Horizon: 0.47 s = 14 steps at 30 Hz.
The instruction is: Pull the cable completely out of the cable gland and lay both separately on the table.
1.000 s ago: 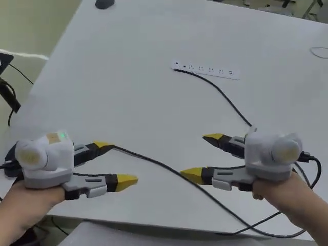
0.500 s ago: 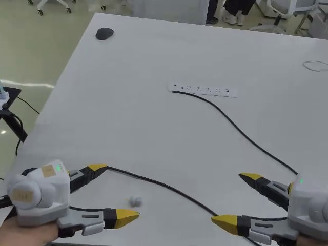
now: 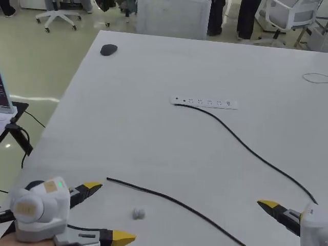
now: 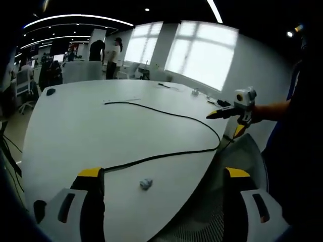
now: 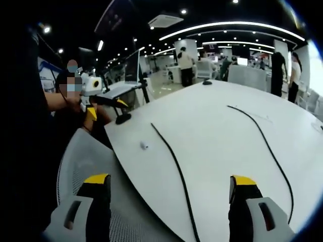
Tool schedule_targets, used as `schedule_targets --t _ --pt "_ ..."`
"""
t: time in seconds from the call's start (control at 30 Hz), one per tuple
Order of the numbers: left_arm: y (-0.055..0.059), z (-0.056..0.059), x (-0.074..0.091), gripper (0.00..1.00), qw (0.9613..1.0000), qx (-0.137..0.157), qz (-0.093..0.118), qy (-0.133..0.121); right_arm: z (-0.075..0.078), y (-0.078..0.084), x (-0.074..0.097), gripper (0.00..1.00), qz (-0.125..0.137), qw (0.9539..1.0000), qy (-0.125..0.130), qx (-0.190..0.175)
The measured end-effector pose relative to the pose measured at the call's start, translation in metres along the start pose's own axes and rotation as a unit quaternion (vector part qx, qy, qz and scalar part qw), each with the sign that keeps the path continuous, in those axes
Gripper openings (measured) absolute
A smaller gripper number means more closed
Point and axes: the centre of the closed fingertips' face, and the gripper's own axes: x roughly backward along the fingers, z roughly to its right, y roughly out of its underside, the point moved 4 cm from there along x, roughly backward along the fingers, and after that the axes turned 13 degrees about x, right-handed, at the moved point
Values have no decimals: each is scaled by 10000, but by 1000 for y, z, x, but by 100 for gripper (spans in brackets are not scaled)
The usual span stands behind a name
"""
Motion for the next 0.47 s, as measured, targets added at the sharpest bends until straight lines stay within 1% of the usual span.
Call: schedule_targets --t 0.07,0.13,0.27,0.4,0.47 --pt "1 0 0 98 10000 -40 -25 -16 1 -1 0 99 -1 10000 -22 -16" --pt "3 0 0 99 10000 -29 -90 -12 1 0 -1 99 6 10000 -26 -35" --pt "3 0 -1 99 9999 28 -116 3 0 1 -1 99 -28 10000 -59 -74" --pt "1 0 -1 99 10000 18 -60 -1 -2 3 -2 99 -29 9998 -136 -115" --pt "1 -1 -2 99 10000 0 -67 -9 -1 5 -1 99 -71 9998 -117 -127"
